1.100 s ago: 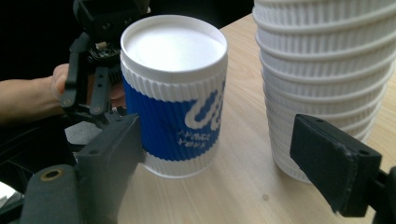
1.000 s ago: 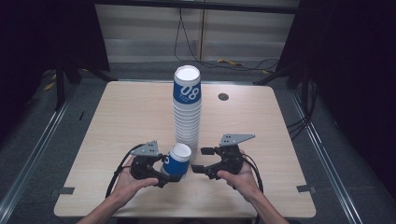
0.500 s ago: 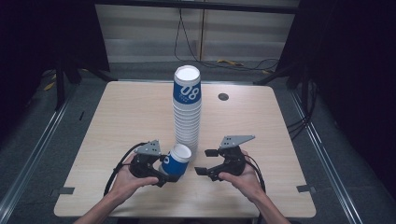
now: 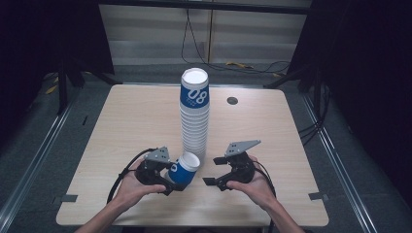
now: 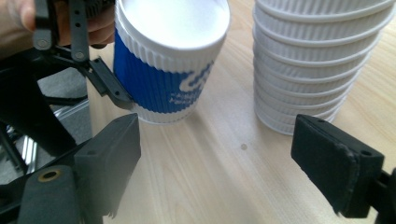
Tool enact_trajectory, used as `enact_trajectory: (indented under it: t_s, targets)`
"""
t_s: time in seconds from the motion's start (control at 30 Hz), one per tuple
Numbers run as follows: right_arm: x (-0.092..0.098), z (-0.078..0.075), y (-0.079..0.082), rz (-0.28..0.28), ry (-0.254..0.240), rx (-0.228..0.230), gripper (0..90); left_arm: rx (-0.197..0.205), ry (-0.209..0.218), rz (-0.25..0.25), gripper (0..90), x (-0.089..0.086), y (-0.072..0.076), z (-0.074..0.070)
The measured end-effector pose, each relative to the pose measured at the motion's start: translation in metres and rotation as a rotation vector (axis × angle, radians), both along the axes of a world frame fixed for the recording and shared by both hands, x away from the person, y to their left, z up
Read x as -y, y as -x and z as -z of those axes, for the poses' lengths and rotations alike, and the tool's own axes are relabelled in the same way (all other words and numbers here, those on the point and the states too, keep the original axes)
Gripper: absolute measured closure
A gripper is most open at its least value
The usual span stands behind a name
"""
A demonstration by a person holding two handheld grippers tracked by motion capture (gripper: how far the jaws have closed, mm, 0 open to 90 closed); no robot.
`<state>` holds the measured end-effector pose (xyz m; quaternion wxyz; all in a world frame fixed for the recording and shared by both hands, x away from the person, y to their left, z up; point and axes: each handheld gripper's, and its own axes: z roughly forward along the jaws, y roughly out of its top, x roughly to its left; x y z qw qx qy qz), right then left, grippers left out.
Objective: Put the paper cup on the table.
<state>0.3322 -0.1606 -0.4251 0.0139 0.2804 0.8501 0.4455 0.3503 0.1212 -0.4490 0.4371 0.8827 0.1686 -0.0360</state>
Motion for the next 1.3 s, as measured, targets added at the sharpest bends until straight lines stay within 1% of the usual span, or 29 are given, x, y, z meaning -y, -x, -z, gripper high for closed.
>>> enact_trajectory:
  t_s: [0.03, 0.07, 0.1, 0.13, 0.17, 0.23, 0.27, 0.3, 0.37, 0.43, 0.47, 0.5, 0.53, 0.6, 0.63, 0.7, 0.8, 0.83, 0.87, 0.9, 0.93, 1.0, 1.07, 1.1, 1.2, 1.27, 1.3]
  targets:
    - [0.000, 0.000, -0.001, -0.008, 0.000, -0.008, 16.3, 0.004, -0.010, 0.002, 22.8, 0.000, -0.001, 0.000]
    - [-0.001, 0.000, -0.001, -0.009, 0.010, -0.006, 16.3, 0.005, -0.013, 0.003, 22.9, 0.001, -0.001, 0.001]
    - [-0.002, 0.000, -0.002, -0.018, 0.013, -0.007, 16.2, 0.009, -0.031, 0.007, 22.9, 0.002, -0.001, 0.000]
    - [-0.002, 0.001, -0.002, -0.025, 0.015, -0.012, 15.9, 0.029, -0.028, 0.009, 22.9, 0.002, -0.001, 0.001]
    - [-0.004, 0.000, -0.003, -0.034, 0.039, -0.013, 17.2, 0.025, -0.022, 0.010, 22.8, 0.002, -0.001, 0.001]
    - [-0.004, -0.001, -0.005, -0.043, 0.054, -0.033, 24.0, 0.018, -0.025, 0.006, 22.8, 0.004, -0.003, 0.001]
    - [-0.005, -0.001, -0.005, -0.040, 0.060, -0.032, 23.2, 0.020, -0.031, 0.005, 22.8, 0.004, -0.004, 0.002]
    - [-0.005, -0.001, -0.005, -0.042, 0.064, -0.033, 22.3, 0.014, -0.032, 0.005, 22.8, 0.004, -0.004, 0.002]
    - [-0.005, -0.001, -0.005, -0.054, 0.063, -0.035, 21.7, 0.016, -0.052, 0.006, 22.7, 0.005, -0.003, 0.002]
    - [-0.005, 0.000, -0.005, -0.063, 0.076, -0.032, 21.4, 0.013, -0.101, 0.030, 22.7, 0.006, -0.002, 0.000]
    - [-0.006, 0.000, -0.005, -0.068, 0.082, -0.029, 20.6, 0.024, -0.109, 0.030, 22.6, 0.007, -0.002, 0.000]
    - [-0.007, 0.000, -0.004, -0.074, 0.087, -0.030, 20.3, 0.039, -0.126, 0.035, 22.7, 0.008, -0.001, -0.002]
    - [-0.008, -0.001, -0.003, -0.078, 0.096, -0.026, 19.7, 0.035, -0.125, 0.038, 22.7, 0.010, 0.000, -0.002]
    - [-0.010, -0.001, -0.002, -0.094, 0.108, -0.024, 17.6, 0.032, -0.148, 0.054, 22.7, 0.012, 0.002, -0.004]
    - [-0.012, 0.000, -0.001, -0.102, 0.122, -0.020, 17.6, 0.042, -0.151, 0.070, 22.7, 0.015, 0.003, -0.004]
    - [-0.014, 0.001, 0.000, -0.130, 0.138, -0.025, 17.6, 0.058, -0.177, 0.074, 22.7, 0.018, 0.005, -0.005]
    - [-0.017, 0.003, -0.001, -0.160, 0.163, -0.032, 16.8, 0.073, -0.194, 0.088, 22.7, 0.020, 0.005, -0.008]
    - [-0.018, 0.003, -0.001, -0.164, 0.183, -0.033, 16.8, 0.065, -0.207, 0.094, 22.7, 0.021, 0.005, -0.009]
    - [-0.020, 0.003, 0.000, -0.173, 0.198, -0.031, 17.1, 0.062, -0.208, 0.115, 22.6, 0.022, 0.004, -0.009]
    - [-0.020, 0.002, -0.001, -0.183, 0.212, -0.021, 17.9, 0.045, -0.225, 0.129, 22.5, 0.022, 0.004, -0.008]
    - [-0.021, 0.002, -0.001, -0.186, 0.215, -0.024, 18.5, 0.055, -0.240, 0.134, 22.4, 0.023, 0.004, -0.008]
    - [-0.023, 0.000, 0.000, -0.191, 0.240, -0.013, 18.8, 0.051, -0.254, 0.145, 22.5, 0.023, 0.003, -0.007]
    - [-0.025, 0.000, 0.000, -0.197, 0.249, -0.020, 18.7, 0.050, -0.266, 0.148, 22.5, 0.024, 0.002, -0.007]
    - [-0.026, 0.000, -0.001, -0.202, 0.257, -0.015, 18.2, 0.053, -0.273, 0.152, 22.5, 0.025, 0.002, -0.007]
    - [-0.029, 0.002, -0.003, -0.205, 0.257, -0.024, 15.6, 0.069, -0.303, 0.160, 22.5, 0.031, 0.002, -0.008]
    - [-0.030, 0.003, -0.004, -0.207, 0.270, -0.030, 15.9, 0.080, -0.311, 0.169, 22.5, 0.034, 0.002, -0.011]
    - [-0.030, 0.003, -0.004, -0.212, 0.270, -0.031, 16.0, 0.079, -0.313, 0.173, 22.5, 0.035, 0.003, -0.012]
